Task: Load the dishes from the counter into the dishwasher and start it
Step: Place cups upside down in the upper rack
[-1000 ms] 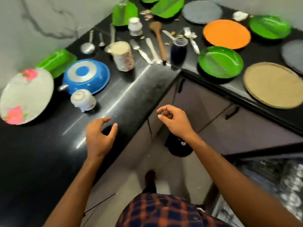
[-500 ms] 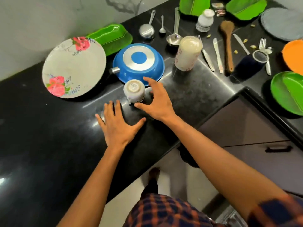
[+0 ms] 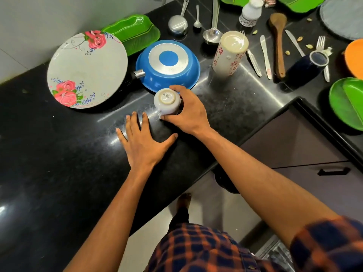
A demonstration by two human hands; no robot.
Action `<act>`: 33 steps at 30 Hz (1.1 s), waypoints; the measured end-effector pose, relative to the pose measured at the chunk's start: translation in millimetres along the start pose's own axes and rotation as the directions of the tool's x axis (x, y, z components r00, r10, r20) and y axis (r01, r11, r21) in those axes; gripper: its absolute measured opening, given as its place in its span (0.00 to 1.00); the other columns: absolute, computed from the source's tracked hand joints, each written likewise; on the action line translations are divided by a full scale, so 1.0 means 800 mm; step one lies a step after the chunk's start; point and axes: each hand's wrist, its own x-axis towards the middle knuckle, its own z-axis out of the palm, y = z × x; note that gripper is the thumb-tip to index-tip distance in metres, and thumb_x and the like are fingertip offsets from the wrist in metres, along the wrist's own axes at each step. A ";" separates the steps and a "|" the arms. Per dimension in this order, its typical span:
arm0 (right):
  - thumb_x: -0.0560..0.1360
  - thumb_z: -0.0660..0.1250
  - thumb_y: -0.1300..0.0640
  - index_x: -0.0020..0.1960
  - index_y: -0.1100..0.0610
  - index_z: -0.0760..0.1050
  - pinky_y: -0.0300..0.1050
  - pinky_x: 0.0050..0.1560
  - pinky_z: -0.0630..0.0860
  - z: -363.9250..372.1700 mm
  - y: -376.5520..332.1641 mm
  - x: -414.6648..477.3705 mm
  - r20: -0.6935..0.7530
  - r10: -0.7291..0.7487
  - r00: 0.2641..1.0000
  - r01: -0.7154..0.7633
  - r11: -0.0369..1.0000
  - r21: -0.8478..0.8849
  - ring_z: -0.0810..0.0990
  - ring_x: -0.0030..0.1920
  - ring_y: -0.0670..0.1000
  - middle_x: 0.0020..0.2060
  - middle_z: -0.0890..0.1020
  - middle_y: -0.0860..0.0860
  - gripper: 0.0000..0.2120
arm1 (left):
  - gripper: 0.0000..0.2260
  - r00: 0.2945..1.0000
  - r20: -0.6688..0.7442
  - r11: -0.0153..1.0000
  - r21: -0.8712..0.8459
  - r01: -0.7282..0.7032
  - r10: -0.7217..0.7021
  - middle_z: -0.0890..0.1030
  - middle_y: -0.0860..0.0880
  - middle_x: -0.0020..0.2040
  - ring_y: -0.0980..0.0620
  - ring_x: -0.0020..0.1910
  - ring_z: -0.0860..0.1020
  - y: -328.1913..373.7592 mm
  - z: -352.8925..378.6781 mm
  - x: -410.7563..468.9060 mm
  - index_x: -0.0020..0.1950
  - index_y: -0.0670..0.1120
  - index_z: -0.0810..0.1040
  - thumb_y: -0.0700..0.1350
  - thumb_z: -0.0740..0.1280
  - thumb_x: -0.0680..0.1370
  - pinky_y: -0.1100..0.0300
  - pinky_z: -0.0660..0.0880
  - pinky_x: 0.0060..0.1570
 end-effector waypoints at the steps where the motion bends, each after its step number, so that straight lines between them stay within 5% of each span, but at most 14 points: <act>1: 0.60 0.80 0.40 0.68 0.45 0.71 0.51 0.57 0.78 -0.005 0.003 -0.007 -0.019 0.003 1.000 -0.003 1.000 0.008 0.78 0.58 0.47 0.58 0.79 0.44 0.40 | 0.50 1.000 -0.002 1.000 -0.014 -0.005 0.005 0.54 0.46 0.81 0.49 0.81 0.46 0.000 -0.001 -0.001 0.80 0.50 0.59 0.79 0.60 0.67 0.40 0.38 0.77; 6: 0.62 0.83 0.43 0.66 0.49 0.72 0.48 0.58 0.79 -0.062 0.024 -0.067 -0.152 0.050 0.987 -0.036 0.995 0.094 0.79 0.59 0.44 0.59 0.80 0.44 0.37 | 0.38 0.994 -0.102 0.973 -0.227 -0.050 0.027 0.69 0.46 0.73 0.48 0.75 0.64 -0.003 -0.002 -0.006 0.74 0.51 0.71 0.67 0.72 0.68 0.36 0.45 0.76; 10: 0.63 0.83 0.45 0.67 0.50 0.72 0.44 0.60 0.78 -0.136 0.062 -0.152 -0.292 0.155 0.944 -0.123 0.985 0.124 0.79 0.59 0.43 0.59 0.80 0.43 0.37 | 0.22 0.965 -0.205 0.819 -0.518 -0.247 0.161 0.74 0.51 0.59 0.51 0.56 0.78 0.040 0.004 -0.030 0.64 0.49 0.78 0.55 0.73 0.73 0.47 0.74 0.63; 13: 0.62 0.82 0.44 0.66 0.46 0.71 0.50 0.58 0.79 -0.191 0.104 -0.243 -0.385 0.308 0.870 -0.271 0.951 0.147 0.80 0.58 0.44 0.58 0.79 0.40 0.37 | 0.12 0.947 -0.158 0.707 -0.633 -0.314 0.279 0.77 0.52 0.53 0.58 0.41 0.79 0.106 0.016 -0.068 0.58 0.47 0.80 0.45 0.73 0.75 0.60 0.77 0.48; 16: 0.60 0.82 0.42 0.64 0.42 0.70 0.54 0.55 0.80 -0.237 0.148 -0.353 -0.464 0.453 0.761 -0.423 0.889 0.175 0.81 0.57 0.45 0.56 0.80 0.39 0.37 | 0.08 0.914 0.049 0.651 -0.718 -0.248 0.403 0.81 0.52 0.42 0.61 0.34 0.77 0.170 0.047 -0.118 0.53 0.48 0.82 0.48 0.71 0.75 0.64 0.74 0.39; 19: 0.60 0.83 0.45 0.63 0.43 0.71 0.54 0.55 0.80 -0.272 0.182 -0.477 -0.531 0.579 0.618 -0.557 0.800 0.223 0.81 0.55 0.44 0.55 0.81 0.40 0.36 | 0.06 0.799 0.272 0.653 -0.733 -0.189 0.536 0.82 0.53 0.37 0.52 0.36 0.81 0.223 0.093 -0.186 0.47 0.51 0.83 0.50 0.68 0.74 0.53 0.79 0.41; 22: 0.57 0.80 0.39 0.60 0.39 0.69 0.55 0.55 0.80 -0.286 0.202 -0.592 -0.563 0.686 0.461 -0.639 0.697 0.326 0.81 0.55 0.46 0.54 0.81 0.39 0.35 | 0.03 0.635 0.435 0.686 -0.695 -0.214 0.639 0.83 0.55 0.39 0.53 0.40 0.83 0.256 0.141 -0.261 0.46 0.54 0.83 0.47 0.69 0.75 0.49 0.82 0.44; 25: 0.56 0.79 0.36 0.59 0.42 0.69 0.56 0.54 0.80 -0.294 0.216 -0.697 -0.586 0.739 0.334 -0.650 0.630 0.425 0.81 0.54 0.47 0.53 0.79 0.38 0.36 | 0.08 0.464 0.548 0.709 -0.631 -0.316 0.695 0.83 0.58 0.40 0.63 0.40 0.81 0.286 0.175 -0.340 0.45 0.56 0.82 0.42 0.71 0.77 0.59 0.78 0.45; 28: 0.58 0.82 0.40 0.61 0.44 0.69 0.54 0.53 0.81 -0.298 0.223 -0.794 -0.589 0.784 0.196 -0.671 0.546 0.502 0.80 0.54 0.47 0.53 0.79 0.38 0.37 | 0.07 0.325 0.623 0.701 -0.593 -0.397 0.712 0.83 0.56 0.39 0.61 0.40 0.80 0.315 0.200 -0.422 0.44 0.52 0.82 0.39 0.70 0.78 0.70 0.73 0.40; 33: 0.64 0.84 0.52 0.63 0.44 0.66 0.52 0.57 0.79 -0.305 0.240 -0.917 -0.546 0.837 -0.019 -0.660 0.399 0.636 0.77 0.56 0.49 0.53 0.76 0.39 0.36 | 0.07 0.171 0.711 0.692 -0.552 -0.465 0.682 0.82 0.55 0.38 0.58 0.38 0.81 0.362 0.243 -0.537 0.44 0.53 0.82 0.40 0.70 0.78 0.61 0.77 0.43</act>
